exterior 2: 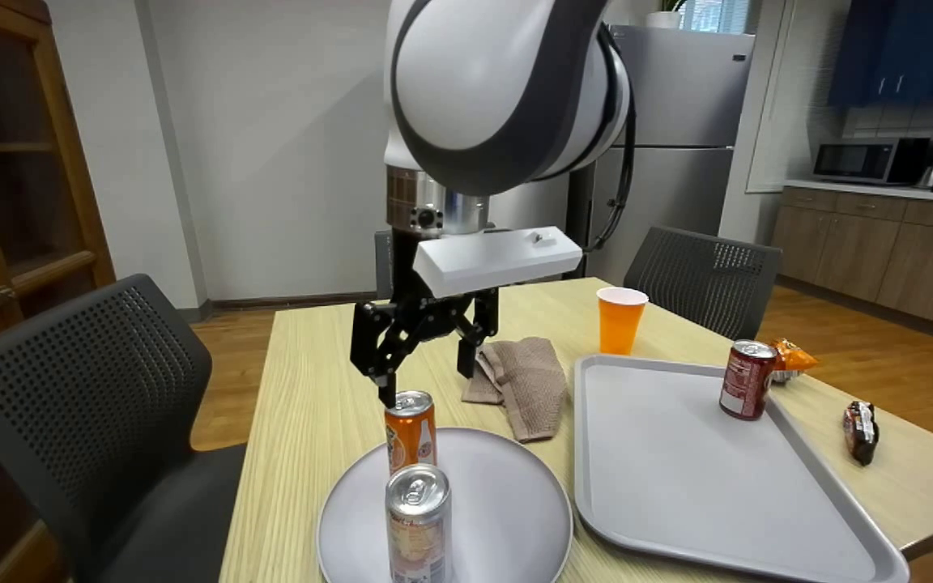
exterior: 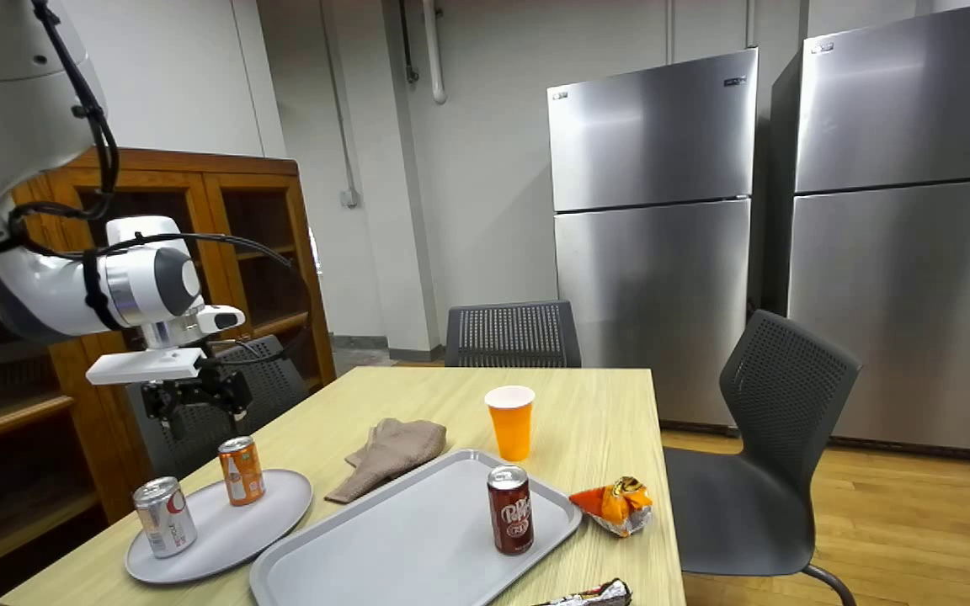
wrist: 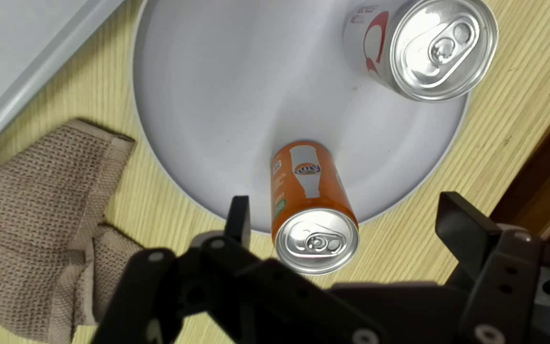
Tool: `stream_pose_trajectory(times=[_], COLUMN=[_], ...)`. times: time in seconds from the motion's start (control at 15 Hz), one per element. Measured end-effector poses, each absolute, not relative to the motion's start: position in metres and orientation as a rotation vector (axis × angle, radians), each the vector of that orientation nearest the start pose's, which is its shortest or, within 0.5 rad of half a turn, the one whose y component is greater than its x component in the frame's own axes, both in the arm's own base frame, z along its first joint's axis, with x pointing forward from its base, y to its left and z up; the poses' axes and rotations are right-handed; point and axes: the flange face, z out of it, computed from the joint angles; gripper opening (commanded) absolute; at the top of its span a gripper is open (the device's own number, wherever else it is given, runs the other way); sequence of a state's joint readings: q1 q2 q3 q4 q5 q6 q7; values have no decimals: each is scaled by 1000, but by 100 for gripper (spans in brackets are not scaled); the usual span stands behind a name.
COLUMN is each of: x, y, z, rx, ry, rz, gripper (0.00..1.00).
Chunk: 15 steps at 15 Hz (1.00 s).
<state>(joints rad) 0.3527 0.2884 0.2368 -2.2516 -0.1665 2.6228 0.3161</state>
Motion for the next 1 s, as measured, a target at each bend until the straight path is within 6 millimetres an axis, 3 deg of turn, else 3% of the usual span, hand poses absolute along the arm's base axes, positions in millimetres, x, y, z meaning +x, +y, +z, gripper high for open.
stream_pose_trajectory(times=[0.67,1.0], x=[509,520], y=[332,338], z=[201,191], rx=[-3067,-3069], ry=[-594,-591], rz=[-127,-124], gripper=[100,100])
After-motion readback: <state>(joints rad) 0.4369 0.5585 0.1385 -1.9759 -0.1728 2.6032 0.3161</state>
